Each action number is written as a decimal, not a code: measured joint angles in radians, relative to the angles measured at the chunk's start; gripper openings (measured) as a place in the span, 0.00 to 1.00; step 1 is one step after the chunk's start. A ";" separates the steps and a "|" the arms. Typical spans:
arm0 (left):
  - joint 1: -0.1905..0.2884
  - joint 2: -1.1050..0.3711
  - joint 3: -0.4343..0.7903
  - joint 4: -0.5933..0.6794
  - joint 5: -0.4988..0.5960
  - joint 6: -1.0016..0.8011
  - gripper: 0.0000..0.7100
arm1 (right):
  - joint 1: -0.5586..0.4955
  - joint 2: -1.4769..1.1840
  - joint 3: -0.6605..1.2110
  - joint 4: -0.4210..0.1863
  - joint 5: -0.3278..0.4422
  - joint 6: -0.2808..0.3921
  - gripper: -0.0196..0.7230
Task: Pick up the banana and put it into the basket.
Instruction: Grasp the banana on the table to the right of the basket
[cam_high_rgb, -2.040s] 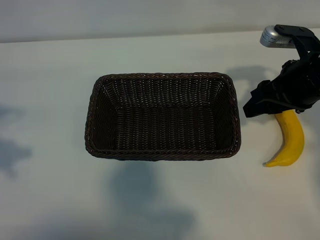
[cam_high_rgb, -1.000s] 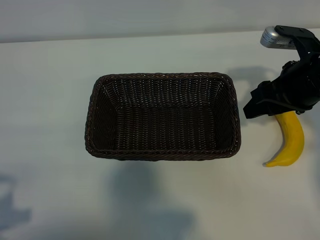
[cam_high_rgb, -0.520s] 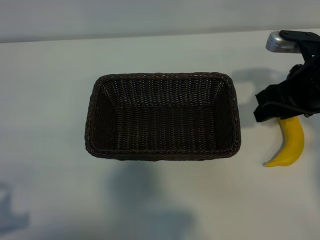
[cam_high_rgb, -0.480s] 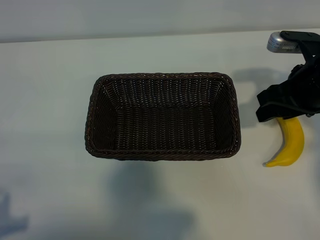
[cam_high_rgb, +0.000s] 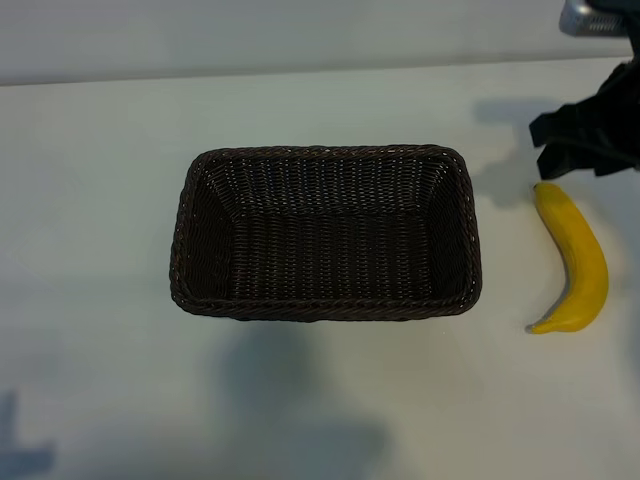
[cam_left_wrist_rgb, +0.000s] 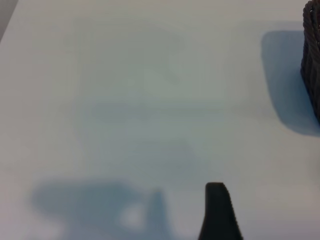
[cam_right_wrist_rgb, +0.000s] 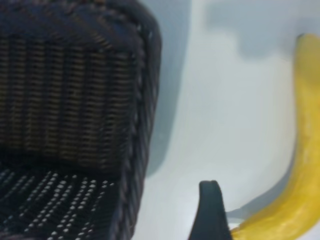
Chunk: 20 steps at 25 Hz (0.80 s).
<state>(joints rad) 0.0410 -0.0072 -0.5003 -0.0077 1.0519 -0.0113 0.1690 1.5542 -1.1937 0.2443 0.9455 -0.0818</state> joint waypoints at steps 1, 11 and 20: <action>0.000 0.000 0.000 0.000 0.000 0.000 0.71 | 0.000 0.012 -0.022 -0.030 0.013 0.023 0.75; 0.000 0.000 0.001 0.000 0.000 0.000 0.71 | 0.000 0.109 -0.090 -0.208 0.102 0.199 0.75; 0.000 0.000 0.002 0.000 0.000 0.000 0.71 | 0.000 0.207 -0.090 -0.219 0.106 0.188 0.75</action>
<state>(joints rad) 0.0410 -0.0072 -0.4985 -0.0077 1.0519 -0.0113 0.1690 1.7613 -1.2836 0.0251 1.0515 0.1063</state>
